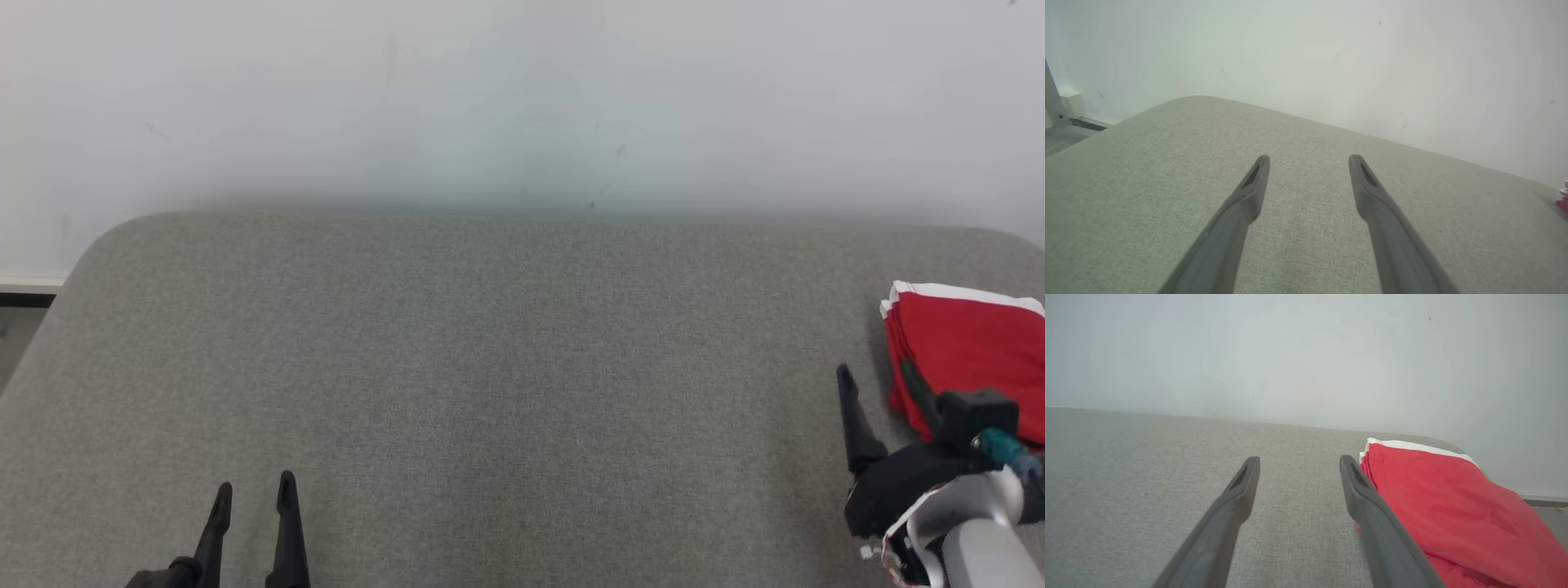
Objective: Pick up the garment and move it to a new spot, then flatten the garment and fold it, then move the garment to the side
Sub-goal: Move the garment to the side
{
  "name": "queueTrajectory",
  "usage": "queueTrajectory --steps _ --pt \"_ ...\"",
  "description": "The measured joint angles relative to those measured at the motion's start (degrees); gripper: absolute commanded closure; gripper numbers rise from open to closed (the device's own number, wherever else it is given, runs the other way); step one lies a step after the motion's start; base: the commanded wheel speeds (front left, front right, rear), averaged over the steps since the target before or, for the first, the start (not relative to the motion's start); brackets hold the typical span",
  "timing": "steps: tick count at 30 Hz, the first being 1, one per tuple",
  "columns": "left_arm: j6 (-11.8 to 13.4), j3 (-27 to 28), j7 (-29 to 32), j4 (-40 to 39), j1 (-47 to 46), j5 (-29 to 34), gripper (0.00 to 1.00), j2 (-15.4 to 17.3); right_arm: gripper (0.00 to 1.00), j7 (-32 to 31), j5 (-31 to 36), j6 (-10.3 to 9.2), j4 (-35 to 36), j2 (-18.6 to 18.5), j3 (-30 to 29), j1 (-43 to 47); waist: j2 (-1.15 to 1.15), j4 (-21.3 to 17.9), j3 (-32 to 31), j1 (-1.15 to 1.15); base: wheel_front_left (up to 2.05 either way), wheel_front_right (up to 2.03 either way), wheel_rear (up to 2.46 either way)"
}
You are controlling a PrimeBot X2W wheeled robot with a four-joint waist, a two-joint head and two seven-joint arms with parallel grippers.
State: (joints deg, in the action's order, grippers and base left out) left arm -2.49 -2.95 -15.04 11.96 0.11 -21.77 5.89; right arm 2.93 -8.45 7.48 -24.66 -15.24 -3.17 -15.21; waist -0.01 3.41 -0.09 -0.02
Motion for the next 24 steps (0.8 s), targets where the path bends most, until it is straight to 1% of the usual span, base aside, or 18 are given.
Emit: queueTrajectory --steps 3,6,7,10,15,19,24 --pt "-0.13 -0.45 0.02 1.35 0.88 0.74 0.0 0.62 0.0 -1.86 1.02 0.0 5.75 3.96 -1.62 5.33 0.0 0.63 -1.81 0.0 0.0 0.0 0.0" --pt "-0.3 -0.86 0.09 2.58 1.97 1.36 0.0 1.57 0.0 -5.19 4.17 -0.01 10.32 7.28 -4.74 9.99 0.0 1.02 -3.22 0.0 0.0 0.0 0.0" --pt "-0.47 -0.91 0.08 2.87 2.03 1.62 0.0 1.79 0.0 -6.16 4.3 -0.01 11.77 8.57 -5.66 11.23 0.0 1.07 -3.6 0.0 0.0 0.0 0.0" --pt "-0.55 -1.44 0.08 3.36 2.29 1.92 0.0 1.97 0.0 -8.03 5.54 -0.01 15.75 11.07 -7.58 14.82 0.0 1.08 -4.49 0.0 0.0 0.0 0.0" --pt "-0.64 -2.27 0.08 3.5 2.76 2.53 0.0 2.24 0.0 -8.95 5.46 -0.01 19.11 12.09 -9.38 19.57 0.0 1.0 -5.34 0.01 0.0 0.0 0.0" --pt "-0.55 -2.05 0.07 3.25 3.42 2.54 0.0 2.21 0.0 -8.81 3.01 -0.01 19.57 12.27 -8.77 21.46 0.01 0.77 -5.61 0.01 0.0 0.0 0.0" --pt "-0.54 -1.98 0.05 2.64 4.05 2.97 0.0 2.16 0.0 -8.45 2.6 -0.01 19.73 12.34 -7.22 22.15 0.01 -0.07 -5.41 0.02 0.0 0.0 0.0"
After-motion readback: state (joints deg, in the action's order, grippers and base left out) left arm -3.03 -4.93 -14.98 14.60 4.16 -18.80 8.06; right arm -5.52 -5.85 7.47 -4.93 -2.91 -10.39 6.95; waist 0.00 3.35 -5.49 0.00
